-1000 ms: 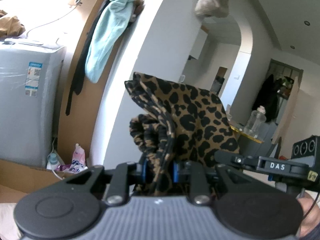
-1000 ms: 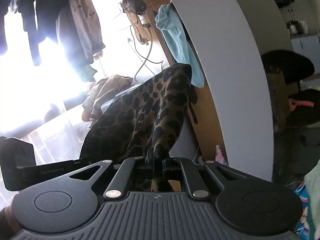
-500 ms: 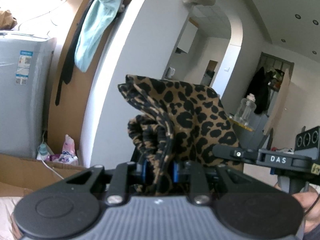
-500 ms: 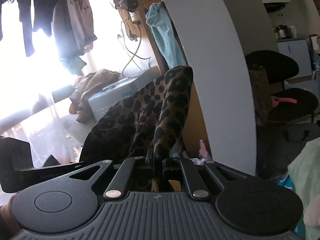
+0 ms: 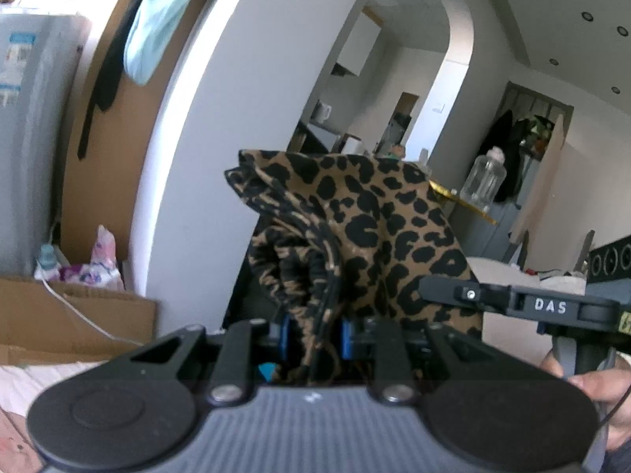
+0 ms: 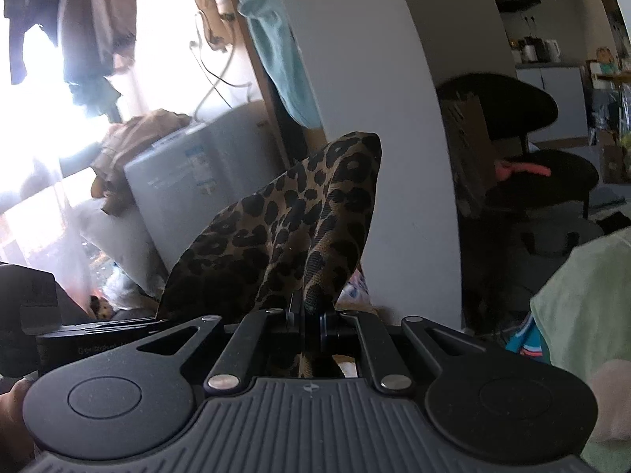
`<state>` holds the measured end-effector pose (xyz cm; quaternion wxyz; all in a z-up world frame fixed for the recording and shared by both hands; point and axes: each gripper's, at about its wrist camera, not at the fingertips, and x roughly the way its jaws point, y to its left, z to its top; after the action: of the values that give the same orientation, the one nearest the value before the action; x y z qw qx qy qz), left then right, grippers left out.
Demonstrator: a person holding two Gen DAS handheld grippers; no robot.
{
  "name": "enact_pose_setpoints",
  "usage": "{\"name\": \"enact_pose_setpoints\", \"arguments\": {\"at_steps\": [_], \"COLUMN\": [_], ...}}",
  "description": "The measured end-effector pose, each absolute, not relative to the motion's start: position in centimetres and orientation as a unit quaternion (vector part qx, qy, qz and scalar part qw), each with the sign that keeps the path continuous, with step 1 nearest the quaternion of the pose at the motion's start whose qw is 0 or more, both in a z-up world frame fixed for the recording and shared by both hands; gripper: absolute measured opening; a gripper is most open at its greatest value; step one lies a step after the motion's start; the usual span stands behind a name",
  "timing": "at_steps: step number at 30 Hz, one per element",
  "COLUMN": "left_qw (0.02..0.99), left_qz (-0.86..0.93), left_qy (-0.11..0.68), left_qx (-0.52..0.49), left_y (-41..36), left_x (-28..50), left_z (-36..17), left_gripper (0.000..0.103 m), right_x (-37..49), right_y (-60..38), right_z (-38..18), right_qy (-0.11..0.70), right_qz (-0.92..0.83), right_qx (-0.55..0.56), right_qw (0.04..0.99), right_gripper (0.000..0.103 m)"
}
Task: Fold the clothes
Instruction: 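Carry the held skirt up and across toward the blue patterned garment with both tools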
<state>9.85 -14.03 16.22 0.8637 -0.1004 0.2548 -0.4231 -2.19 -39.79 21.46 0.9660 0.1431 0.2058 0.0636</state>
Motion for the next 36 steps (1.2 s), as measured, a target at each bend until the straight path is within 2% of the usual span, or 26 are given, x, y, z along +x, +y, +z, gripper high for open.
{"name": "enact_pose_setpoints", "arguments": {"at_steps": [11, 26, 36], "left_qw": [0.855, 0.824, 0.817], "left_qz": [-0.428, -0.433, -0.415], "left_qy": [0.282, 0.339, 0.37], "left_qx": [-0.076, -0.133, -0.157], "left_y": [-17.7, -24.8, -26.5], "left_x": [13.0, 17.1, 20.7], "left_z": [7.5, -8.4, -16.7], "left_gripper": [0.025, 0.025, 0.025], "right_x": [1.2, 4.6, 9.5], "right_y": [-43.0, -49.3, -52.3], "right_z": [11.5, -3.5, -11.4], "right_qy": [0.229, 0.243, 0.275], "right_qz": [0.029, -0.085, -0.073], "right_qx": [0.153, 0.16, 0.163], "right_qw": [0.961, 0.953, 0.945], "right_gripper": [0.006, 0.006, 0.006]}}
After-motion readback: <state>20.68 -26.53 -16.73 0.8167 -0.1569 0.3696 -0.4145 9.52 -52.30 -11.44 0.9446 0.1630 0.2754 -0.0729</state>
